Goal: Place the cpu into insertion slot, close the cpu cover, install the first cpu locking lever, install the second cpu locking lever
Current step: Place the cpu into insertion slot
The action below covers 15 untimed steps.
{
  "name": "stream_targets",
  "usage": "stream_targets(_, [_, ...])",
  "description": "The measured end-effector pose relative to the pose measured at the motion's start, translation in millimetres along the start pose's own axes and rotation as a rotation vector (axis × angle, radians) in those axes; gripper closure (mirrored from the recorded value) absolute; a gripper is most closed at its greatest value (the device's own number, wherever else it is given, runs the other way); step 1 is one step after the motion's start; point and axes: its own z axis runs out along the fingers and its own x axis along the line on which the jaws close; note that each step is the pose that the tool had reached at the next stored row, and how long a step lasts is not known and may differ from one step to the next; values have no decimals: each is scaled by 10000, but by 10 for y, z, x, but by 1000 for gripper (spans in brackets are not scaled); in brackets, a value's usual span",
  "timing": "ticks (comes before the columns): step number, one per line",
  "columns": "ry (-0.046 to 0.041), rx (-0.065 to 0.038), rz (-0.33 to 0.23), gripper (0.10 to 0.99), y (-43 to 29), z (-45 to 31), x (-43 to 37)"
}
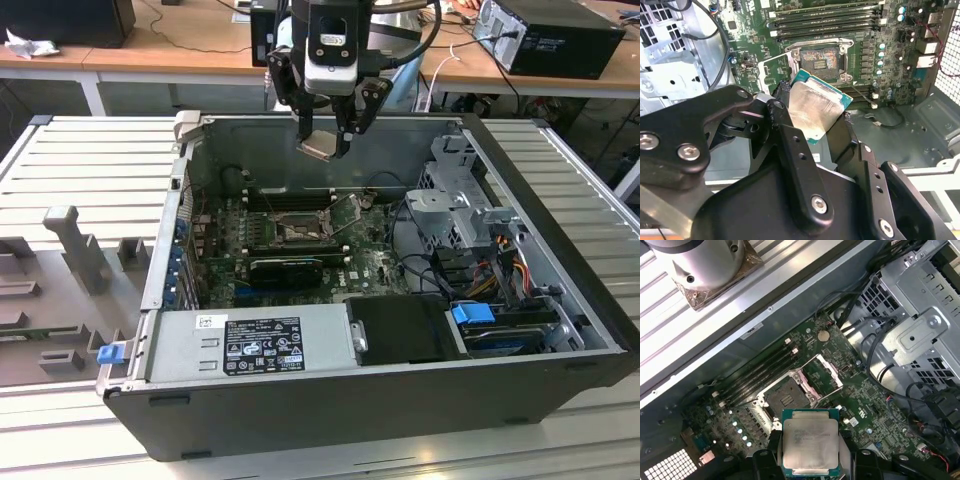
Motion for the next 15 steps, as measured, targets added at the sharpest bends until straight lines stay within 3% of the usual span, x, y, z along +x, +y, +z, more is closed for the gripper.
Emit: stream_targets(15, [-89, -19, 1024, 549, 0, 1, 0])
